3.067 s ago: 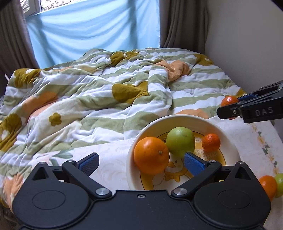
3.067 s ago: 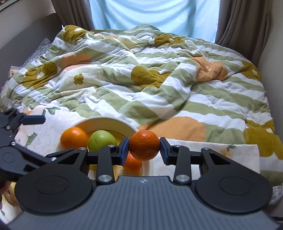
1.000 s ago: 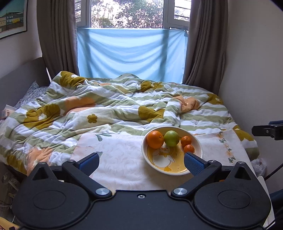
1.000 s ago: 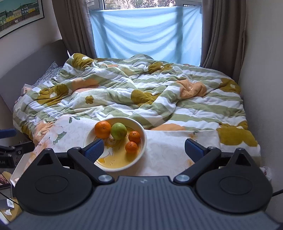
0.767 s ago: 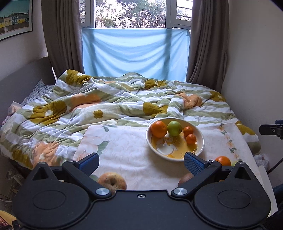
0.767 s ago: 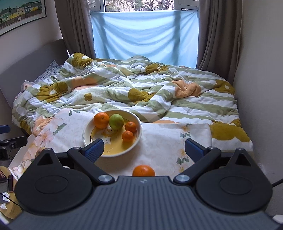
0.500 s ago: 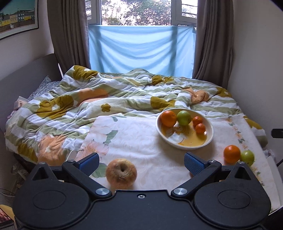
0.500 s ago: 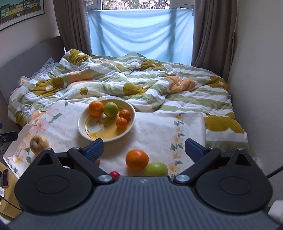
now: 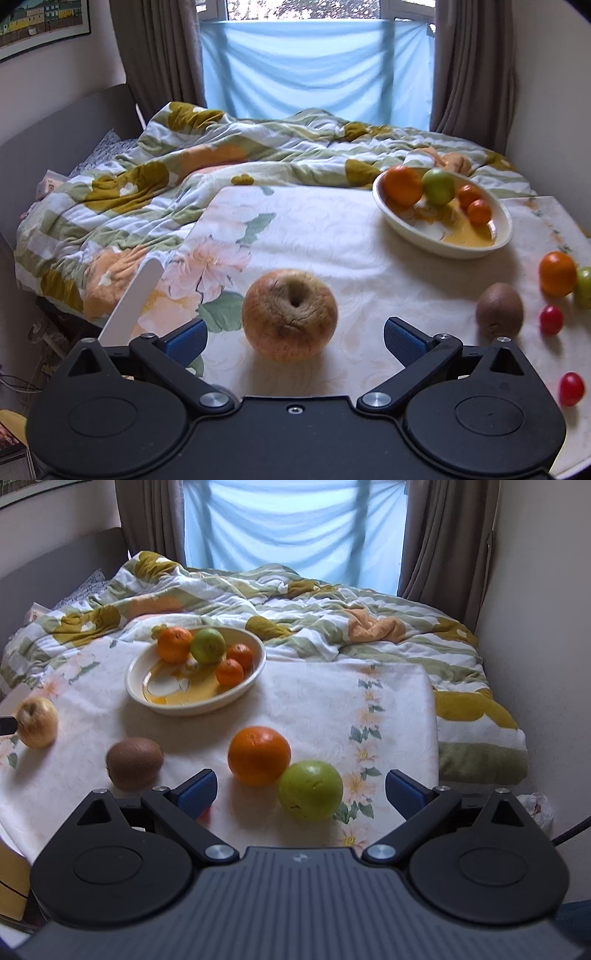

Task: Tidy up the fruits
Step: 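Move the left gripper toward the wrinkled apple while the right gripper approaches the green apple, then grasp the wrinkled apple with the left gripper while the right gripper grasps the green apple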

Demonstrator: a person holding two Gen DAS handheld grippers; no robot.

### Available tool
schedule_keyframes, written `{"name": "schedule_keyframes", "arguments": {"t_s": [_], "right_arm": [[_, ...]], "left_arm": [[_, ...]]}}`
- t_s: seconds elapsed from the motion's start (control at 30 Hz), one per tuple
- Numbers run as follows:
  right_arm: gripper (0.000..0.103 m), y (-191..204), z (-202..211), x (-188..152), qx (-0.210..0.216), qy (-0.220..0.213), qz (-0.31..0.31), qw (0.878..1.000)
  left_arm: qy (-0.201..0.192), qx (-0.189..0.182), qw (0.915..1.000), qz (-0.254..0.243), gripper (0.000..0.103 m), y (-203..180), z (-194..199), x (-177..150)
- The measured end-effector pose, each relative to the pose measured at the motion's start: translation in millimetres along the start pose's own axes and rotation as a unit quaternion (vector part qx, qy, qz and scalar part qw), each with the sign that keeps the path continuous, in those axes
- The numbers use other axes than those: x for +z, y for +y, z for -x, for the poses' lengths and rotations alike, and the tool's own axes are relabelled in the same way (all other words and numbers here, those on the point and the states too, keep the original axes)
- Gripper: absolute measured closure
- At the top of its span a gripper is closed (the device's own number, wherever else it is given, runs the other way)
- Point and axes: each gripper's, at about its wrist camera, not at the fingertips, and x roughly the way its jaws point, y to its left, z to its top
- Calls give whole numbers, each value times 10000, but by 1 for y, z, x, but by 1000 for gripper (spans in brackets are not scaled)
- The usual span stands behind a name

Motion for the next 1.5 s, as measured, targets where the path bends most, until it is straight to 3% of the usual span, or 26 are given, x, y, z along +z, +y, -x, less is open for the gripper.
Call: {"name": "schedule_keyframes", "arguments": {"t_s": [0.17, 0.47, 0.67, 0.7, 0.73, 0.93, 1.07, 1.23, 1.3, 1.43, 1.5], "right_arm": [[0, -3, -25, -16, 18, 127, -110, 9999], [0, -9, -49, -30, -44, 283, -40, 9996], [0, -12, -58, -28, -40, 348, -59, 9994], [0, -12, -59, -27, -34, 364, -66, 9993], [0, -11, -61, -27, -35, 375, -70, 9993], [1, -9, -67, -24, -38, 401, -42, 9992], [7, -5, -70, -22, -48, 423, 14, 9991], [8, -2, -72, -20, -48, 360, 137, 9992], [12, -2, -73, -19, -52, 355, 178, 9992], [31, -1, -77, -18, -61, 387, 270, 9989], [32, -1, -76, -17, -95, 403, 328, 9986]], "left_arm": [[44, 17, 9999, 114, 0, 0, -19, -5], [100, 178, 9997, -160, 2, -13, -49, 0], [318, 253, 9990, -157, 15, -11, -59, 2], [348, 241, 9990, -154, 24, -10, -59, 2], [393, 278, 9987, -183, 26, -10, -61, 2], [467, 287, 9982, -228, 26, -12, -60, 2], [479, 243, 9983, -218, 26, -10, -57, 1], [459, 178, 9985, -229, 26, -12, -51, -5], [463, 131, 9986, -206, 26, -12, -49, -6], [475, 62, 9987, -188, 26, -13, -45, -8], [466, 19, 9988, -172, 26, -13, -42, -10]]}}
